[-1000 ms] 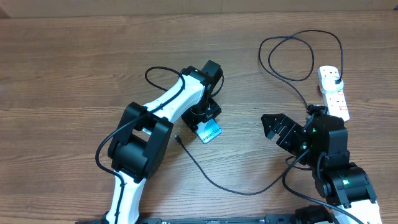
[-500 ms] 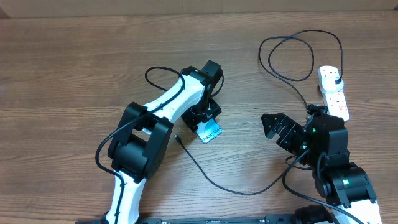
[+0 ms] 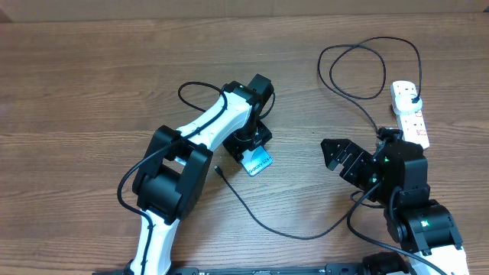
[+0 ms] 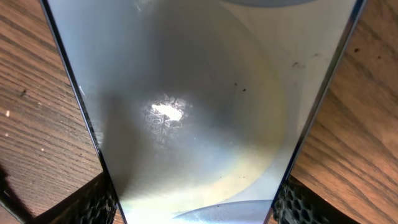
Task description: Plug charger to phone and switch on socket
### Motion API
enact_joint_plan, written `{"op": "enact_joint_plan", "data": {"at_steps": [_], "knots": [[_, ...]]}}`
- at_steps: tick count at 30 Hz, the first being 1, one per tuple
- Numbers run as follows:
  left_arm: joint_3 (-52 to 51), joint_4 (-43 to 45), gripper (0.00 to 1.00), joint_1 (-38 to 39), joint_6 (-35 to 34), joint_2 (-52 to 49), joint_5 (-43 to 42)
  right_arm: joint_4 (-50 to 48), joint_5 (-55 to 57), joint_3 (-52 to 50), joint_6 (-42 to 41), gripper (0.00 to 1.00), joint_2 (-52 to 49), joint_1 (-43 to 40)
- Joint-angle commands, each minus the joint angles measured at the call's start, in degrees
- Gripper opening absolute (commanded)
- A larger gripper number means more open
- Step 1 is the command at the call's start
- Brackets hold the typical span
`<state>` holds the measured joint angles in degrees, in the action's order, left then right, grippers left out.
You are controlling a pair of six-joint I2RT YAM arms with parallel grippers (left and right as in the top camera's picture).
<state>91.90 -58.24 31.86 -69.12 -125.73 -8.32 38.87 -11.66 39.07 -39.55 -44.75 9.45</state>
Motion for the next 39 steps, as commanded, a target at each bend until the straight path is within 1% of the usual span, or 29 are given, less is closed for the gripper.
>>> {"op": "enact_joint_plan", "data": {"at_steps": [1,8,17,24,28,32,39], "knots": [[-2.9,0.9,0.05,0.0,-0.5,-5.7,3.8,-0.7,0.1,1.3,0.7,1.0,0.2,-0.2],[0.9,-3.0,0.04,-0.5,-0.3,-5.7,3.9,-0.9,0.2,1.3,0.9,1.0,0.2,-0.2],[9.6,-9.7,0.04,-0.8,3.3,-5.7,3.9,-0.9,0.7,1.3,1.1,1.0,0.2,-0.2],[14.2,-12.8,0.04,-0.8,4.3,-5.7,3.8,-0.7,1.2,1.3,2.2,1.0,-0.5,-0.2],[17.7,-14.4,0.05,-0.8,4.4,-5.7,3.3,-0.3,1.3,1.0,2.1,1.0,-4.0,-0.2],[21.2,-14.9,0.04,-0.9,4.9,-5.7,0.5,-1.1,-1.2,1.0,2.1,1.0,-9.7,-0.2],[25.6,-14.9,0.04,-1.8,5.3,-5.7,-6.5,-8.8,-9.5,1.0,2.1,1.0,-21.1,-0.2]]}}
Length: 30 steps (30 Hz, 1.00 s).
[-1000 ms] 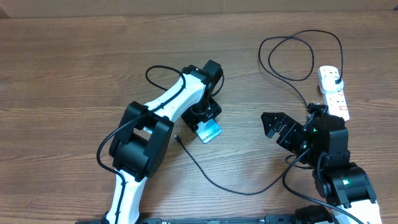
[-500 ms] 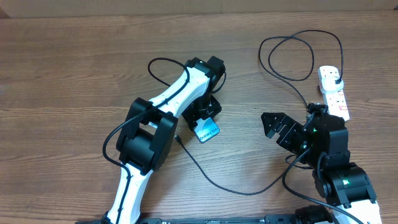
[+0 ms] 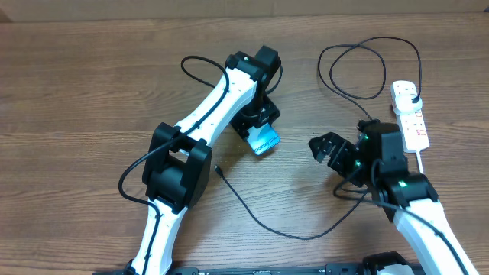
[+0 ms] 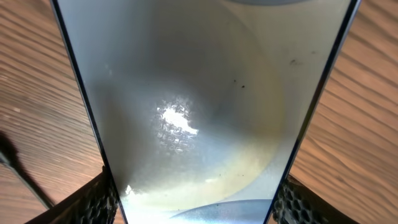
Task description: Plug charger to phone and switch on socket
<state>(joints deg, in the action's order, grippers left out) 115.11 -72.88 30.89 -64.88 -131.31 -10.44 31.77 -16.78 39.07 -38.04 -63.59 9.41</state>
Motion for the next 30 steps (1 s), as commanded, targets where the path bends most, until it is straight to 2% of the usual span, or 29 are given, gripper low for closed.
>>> {"op": "enact_joint_plan", "data": {"at_steps": [1,7,11,20,30], "knots": [[2.5,0.0,0.05,-1.0,1.0,-0.1,-5.9,-3.2,-5.2,1.0,0.6,1.0,-3.7,-0.2],[2.5,0.8,0.04,-2.5,1.1,-0.1,-13.6,-11.1,-9.9,1.0,0.6,1.0,-9.1,0.6],[2.5,1.9,0.05,-3.2,1.0,-0.2,-18.2,-16.4,-9.9,1.0,0.6,0.97,-11.4,4.3],[2.5,2.2,0.04,-3.2,1.0,-0.2,-23.2,-25.4,-2.3,1.0,-2.8,0.92,-17.0,10.9],[2.5,2.0,0.05,-3.2,2.3,-0.1,-26.2,-32.3,-1.6,1.0,-4.2,0.76,-22.5,11.9]]}}
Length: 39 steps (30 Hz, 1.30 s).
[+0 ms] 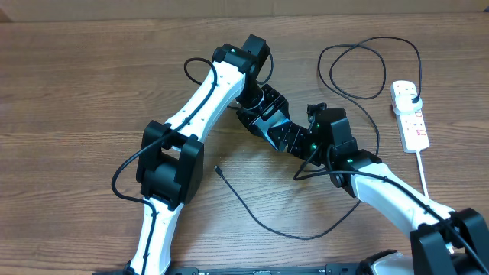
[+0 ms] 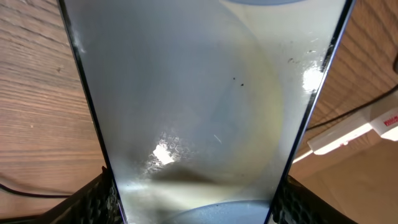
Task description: Plug charger to phone and switch on socket
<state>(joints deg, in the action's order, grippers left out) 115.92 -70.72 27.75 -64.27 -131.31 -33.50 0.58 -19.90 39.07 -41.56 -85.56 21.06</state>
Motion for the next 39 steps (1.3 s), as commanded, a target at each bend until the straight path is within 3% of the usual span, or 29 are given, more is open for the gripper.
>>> {"op": "enact_joint_plan", "data": {"at_steps": [1,4,12,19,20,21,23,24,26,33,39], "knots": [[1.7,-0.3,0.04,-0.1,1.7,-0.1,-3.2,-1.7,2.2,1.0,-0.7,0.75,-0.6,0.3],[1.7,-0.6,0.04,-0.1,1.7,-0.1,-3.2,-3.1,2.6,1.0,-0.7,0.66,-0.6,0.3],[1.7,-0.6,0.05,-0.1,1.7,-0.2,-3.2,-4.4,3.9,1.0,-2.1,0.29,-0.6,0.3],[1.7,-0.4,0.04,-0.1,1.4,-0.1,-2.1,-4.4,2.3,1.0,-2.1,0.04,-0.6,0.3],[1.7,-0.3,0.05,-0.1,1.4,-0.2,-2.1,-4.4,2.3,1.0,-2.1,0.04,-0.6,0.3],[1.7,-0.4,0.09,-0.1,1.4,-0.2,-2.1,-4.4,2.3,1.0,-2.1,0.04,-0.6,0.3],[1.7,-0.6,0.41,-0.1,2.1,-0.1,-2.2,-4.4,2.4,1.0,-2.1,0.04,-0.6,0.3],[1.7,-0.8,0.71,-0.1,2.8,-0.1,-2.4,-4.4,2.4,1.0,-2.1,0.04,-0.5,0.2],[1.7,-0.9,0.96,-0.3,4.3,0.2,-2.6,-4.4,2.8,1.0,-2.1,0.04,-0.5,0.2],[1.7,-1.7,0.99,-2.5,12.1,5.0,1.8,-3.8,3.1,1.2,-3.6,0.04,0.0,-0.7],[1.4,-7.5,1.0,-3.8,15.5,10.8,20.8,-1.9,-4.4,1.2,-5.2,0.04,3.4,-5.3]]}}
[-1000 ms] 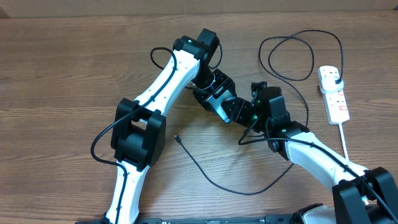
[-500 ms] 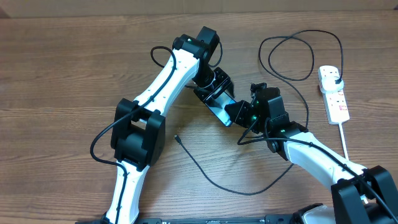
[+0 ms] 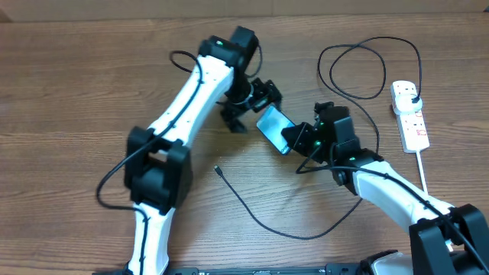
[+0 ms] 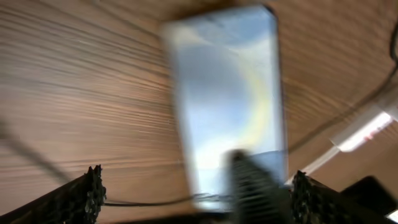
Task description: Plug charger to phone and switch on socket
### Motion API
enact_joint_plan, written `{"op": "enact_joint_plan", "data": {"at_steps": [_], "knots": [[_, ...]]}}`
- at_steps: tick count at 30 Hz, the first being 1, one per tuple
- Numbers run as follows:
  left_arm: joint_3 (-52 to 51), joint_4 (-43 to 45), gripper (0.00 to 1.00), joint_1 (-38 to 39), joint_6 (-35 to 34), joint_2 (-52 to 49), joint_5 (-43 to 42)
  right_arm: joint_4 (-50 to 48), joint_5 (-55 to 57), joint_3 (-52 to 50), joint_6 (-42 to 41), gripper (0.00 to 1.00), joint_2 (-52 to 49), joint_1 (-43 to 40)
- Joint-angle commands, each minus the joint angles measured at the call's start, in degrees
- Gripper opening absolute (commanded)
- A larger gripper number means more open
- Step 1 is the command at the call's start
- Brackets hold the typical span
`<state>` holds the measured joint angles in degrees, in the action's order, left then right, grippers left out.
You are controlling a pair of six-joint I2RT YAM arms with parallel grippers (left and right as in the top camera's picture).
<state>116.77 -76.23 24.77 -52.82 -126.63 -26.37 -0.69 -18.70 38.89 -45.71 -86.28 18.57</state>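
The phone, screen up and tilted, is gripped at its right end by my right gripper. My left gripper stands open just left of it, not touching. In the blurred left wrist view the phone lies ahead of the open left gripper, with a dark finger of the right gripper over its near end. The black charger cable lies on the table, its free plug near the middle. The white socket strip is at the far right.
The cable makes a big loop at the back right before reaching the strip. The white strip shows blurred in the left wrist view. The wooden table carries nothing else. The left arm crosses the middle left.
My left gripper was shut on the phone with the right gripper at its end. Now the left gripper is open and drawn back to the left, and the right gripper alone holds the phone.
The left gripper first held the phone near the table's middle while the right arm stood back at the right. Then the phone was farther right and the right arm nearer. Then both grippers met at the phone, and now it has passed to the right gripper.
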Motion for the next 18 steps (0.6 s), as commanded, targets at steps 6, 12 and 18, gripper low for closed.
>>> {"op": "enact_joint_plan", "data": {"at_steps": [6,12,18], "knots": [[-3.6,-2.2,1.0,-0.9,5.7,11.3,18.9,1.9,-11.3,1.3,-2.7,0.04,10.4,-7.0],[-19.0,6.6,1.0,-0.9,6.0,21.7,21.0,10.4,-11.4,1.3,0.1,0.04,17.4,-8.4],[-39.7,22.6,1.0,-0.9,7.2,36.3,18.1,13.6,-13.8,1.3,0.1,0.04,21.0,-7.5]]}}
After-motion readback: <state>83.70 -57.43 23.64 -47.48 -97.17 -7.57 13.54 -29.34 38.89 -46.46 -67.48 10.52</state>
